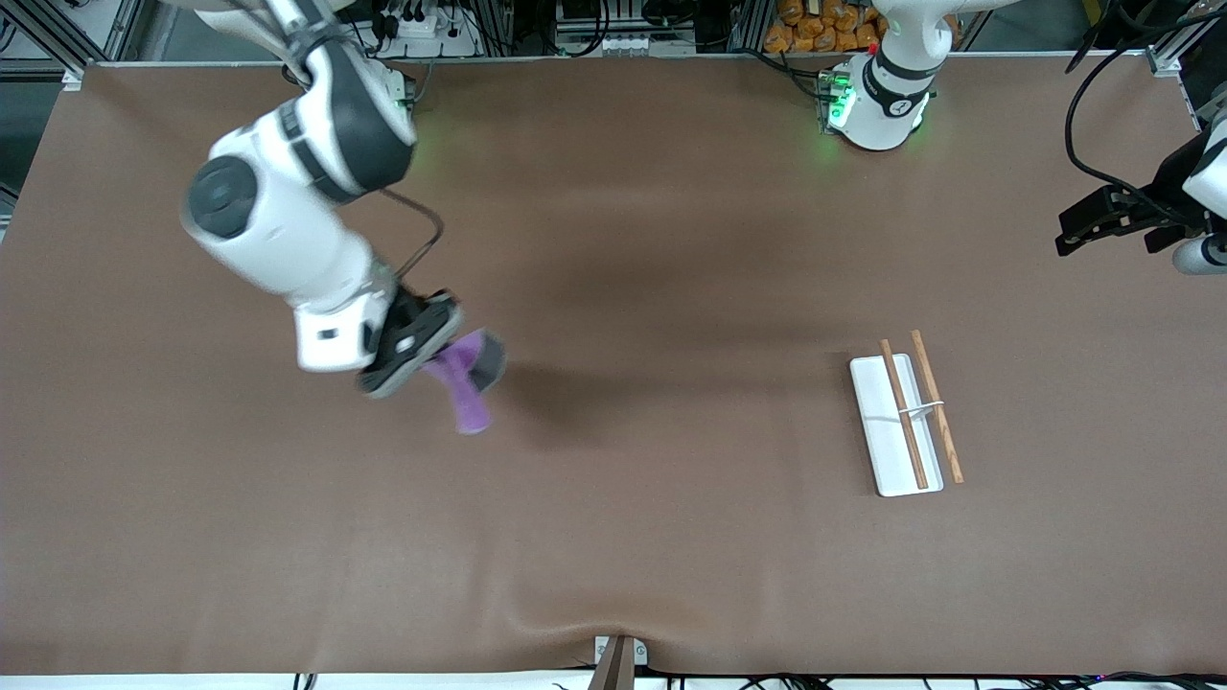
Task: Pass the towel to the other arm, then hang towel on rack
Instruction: 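Lift the towel with the right gripper while the left gripper approaches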
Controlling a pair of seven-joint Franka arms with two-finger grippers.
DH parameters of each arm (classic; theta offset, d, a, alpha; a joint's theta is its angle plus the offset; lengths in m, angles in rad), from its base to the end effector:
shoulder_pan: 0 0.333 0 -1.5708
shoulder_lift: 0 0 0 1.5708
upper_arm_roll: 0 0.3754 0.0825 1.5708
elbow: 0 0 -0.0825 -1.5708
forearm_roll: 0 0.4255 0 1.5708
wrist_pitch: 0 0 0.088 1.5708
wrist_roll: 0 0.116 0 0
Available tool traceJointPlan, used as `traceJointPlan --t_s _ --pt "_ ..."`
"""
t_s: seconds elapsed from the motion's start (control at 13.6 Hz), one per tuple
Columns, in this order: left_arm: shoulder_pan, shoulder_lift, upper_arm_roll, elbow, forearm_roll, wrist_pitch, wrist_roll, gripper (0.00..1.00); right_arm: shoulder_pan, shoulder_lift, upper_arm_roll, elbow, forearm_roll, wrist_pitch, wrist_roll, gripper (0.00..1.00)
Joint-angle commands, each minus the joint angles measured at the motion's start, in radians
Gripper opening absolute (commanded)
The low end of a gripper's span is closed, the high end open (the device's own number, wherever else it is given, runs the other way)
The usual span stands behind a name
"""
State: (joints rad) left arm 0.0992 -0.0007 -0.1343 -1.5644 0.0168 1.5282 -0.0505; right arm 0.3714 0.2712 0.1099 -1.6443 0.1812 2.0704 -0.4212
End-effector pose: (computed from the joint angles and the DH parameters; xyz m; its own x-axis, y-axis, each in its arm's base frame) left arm 0.5907 -0.0188 0.6749 0.9993 0.0161 -0.0346 0.0155 -0.9997 -0.0187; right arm 0.6310 0.3327 0.5077 0.6749 0.7062 0.2143 0.7358 -0.6662 -0.1216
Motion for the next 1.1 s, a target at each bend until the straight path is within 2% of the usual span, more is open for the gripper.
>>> traceJointPlan --t_s 0.0,0.44,0.66,1.03 --pt "-0.004 0.008 -0.002 0.006 0.012 0.007 -0.005 1.00 0.085 -0.004 -0.009 0.040 0.018 -0.006 -0.005 0.00" --pt "-0.012 0.042 -0.005 0.010 -0.001 0.046 -0.017 1.00 0.280 0.002 -0.012 0.097 0.012 0.042 -0.019 0.00" --pt "-0.013 0.079 -0.007 0.017 -0.113 0.052 -0.106 1.00 0.371 0.008 -0.013 0.097 0.003 0.108 -0.016 0.00" --pt "-0.029 0.162 -0.010 0.011 -0.317 0.049 -0.247 1.00 0.400 0.016 -0.013 0.097 -0.006 0.146 -0.051 0.00"
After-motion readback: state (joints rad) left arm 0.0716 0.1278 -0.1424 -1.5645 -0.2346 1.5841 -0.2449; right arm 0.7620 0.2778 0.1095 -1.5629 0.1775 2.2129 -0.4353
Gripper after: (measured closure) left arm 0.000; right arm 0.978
